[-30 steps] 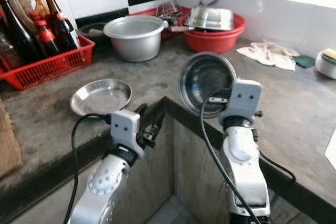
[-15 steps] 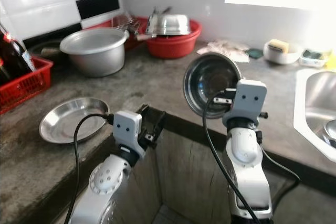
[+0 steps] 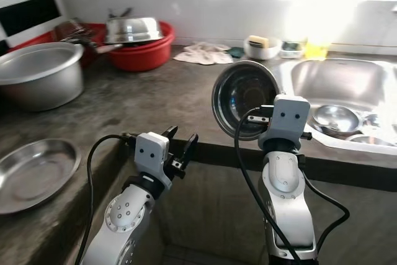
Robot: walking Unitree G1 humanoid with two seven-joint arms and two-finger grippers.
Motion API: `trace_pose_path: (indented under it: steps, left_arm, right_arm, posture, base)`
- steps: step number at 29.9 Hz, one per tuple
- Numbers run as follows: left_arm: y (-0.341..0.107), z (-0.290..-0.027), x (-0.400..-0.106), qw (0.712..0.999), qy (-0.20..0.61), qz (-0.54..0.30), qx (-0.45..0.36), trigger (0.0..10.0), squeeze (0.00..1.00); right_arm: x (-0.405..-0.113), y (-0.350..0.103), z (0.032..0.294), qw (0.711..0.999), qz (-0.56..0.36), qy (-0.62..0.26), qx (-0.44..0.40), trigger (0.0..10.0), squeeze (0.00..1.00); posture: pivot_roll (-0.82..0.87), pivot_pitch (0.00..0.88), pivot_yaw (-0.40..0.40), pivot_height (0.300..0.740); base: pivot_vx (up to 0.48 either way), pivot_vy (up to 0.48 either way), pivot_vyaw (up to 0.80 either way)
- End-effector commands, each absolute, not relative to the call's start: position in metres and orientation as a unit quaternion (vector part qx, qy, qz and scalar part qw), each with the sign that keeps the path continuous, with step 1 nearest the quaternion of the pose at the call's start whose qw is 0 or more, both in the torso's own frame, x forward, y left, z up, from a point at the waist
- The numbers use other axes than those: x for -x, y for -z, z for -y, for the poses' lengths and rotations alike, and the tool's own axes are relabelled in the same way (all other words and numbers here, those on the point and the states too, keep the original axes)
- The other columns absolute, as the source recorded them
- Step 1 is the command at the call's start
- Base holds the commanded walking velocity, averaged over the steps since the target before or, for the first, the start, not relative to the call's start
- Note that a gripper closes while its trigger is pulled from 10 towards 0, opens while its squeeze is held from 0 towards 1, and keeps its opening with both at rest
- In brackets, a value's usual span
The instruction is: Kitchen organization
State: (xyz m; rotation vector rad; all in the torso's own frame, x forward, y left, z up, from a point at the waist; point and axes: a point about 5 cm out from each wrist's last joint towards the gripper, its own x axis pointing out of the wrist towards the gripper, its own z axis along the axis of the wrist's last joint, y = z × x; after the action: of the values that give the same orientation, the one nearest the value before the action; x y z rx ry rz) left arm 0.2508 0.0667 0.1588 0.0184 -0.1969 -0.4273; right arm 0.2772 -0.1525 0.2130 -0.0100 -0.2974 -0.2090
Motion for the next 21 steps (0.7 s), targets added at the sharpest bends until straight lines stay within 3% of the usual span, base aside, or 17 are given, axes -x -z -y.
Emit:
trace_pose_path:
  steps: [1,8,15,19,21]
  left_arm:
    - [-0.1614,-0.0689,-0.2528,0.974,0.204,0.101,-0.004,10.0,0.00]
    - [-0.1619,-0.0688,-0.2525,0.972,0.208,0.106,-0.015,10.0,0.00]
    - [-0.1612,-0.0675,-0.2510,0.972,0.212,0.106,-0.012,10.0,0.00]
    - [-0.1610,-0.0701,-0.2545,0.974,0.203,0.101,-0.008,10.0,0.00]
    - [-0.1614,-0.0704,-0.2544,0.973,0.205,0.104,-0.017,10.0,0.00]
  right_arm:
    - [-0.2751,-0.2226,0.1521,0.980,0.170,0.108,0.006,0.0,0.00]
    - [-0.2748,-0.2221,0.1525,0.980,0.169,0.109,0.009,0.0,0.00]
    - [-0.2736,-0.2190,0.1499,0.981,0.163,0.101,0.015,0.0,0.00]
    - [-0.2767,-0.2208,0.1473,0.982,0.166,0.090,0.019,0.0,0.00]
    - [-0.2776,-0.2217,0.1463,0.982,0.169,0.085,0.021,0.0,0.00]
  posture:
    - [0.05,0.000,0.005,0.740]
    - [0.05,0.000,0.005,0.740]
    - [0.05,0.000,0.004,0.740]
    - [0.05,0.000,0.005,0.740]
    - [0.05,0.000,0.005,0.740]
  base:
    - [0.000,0.000,-0.77]
    - [0.000,0.000,-0.77]
    - [0.075,-0.369,-0.77]
    - [0.000,0.000,-0.77]
    - [0.000,0.000,0.00]
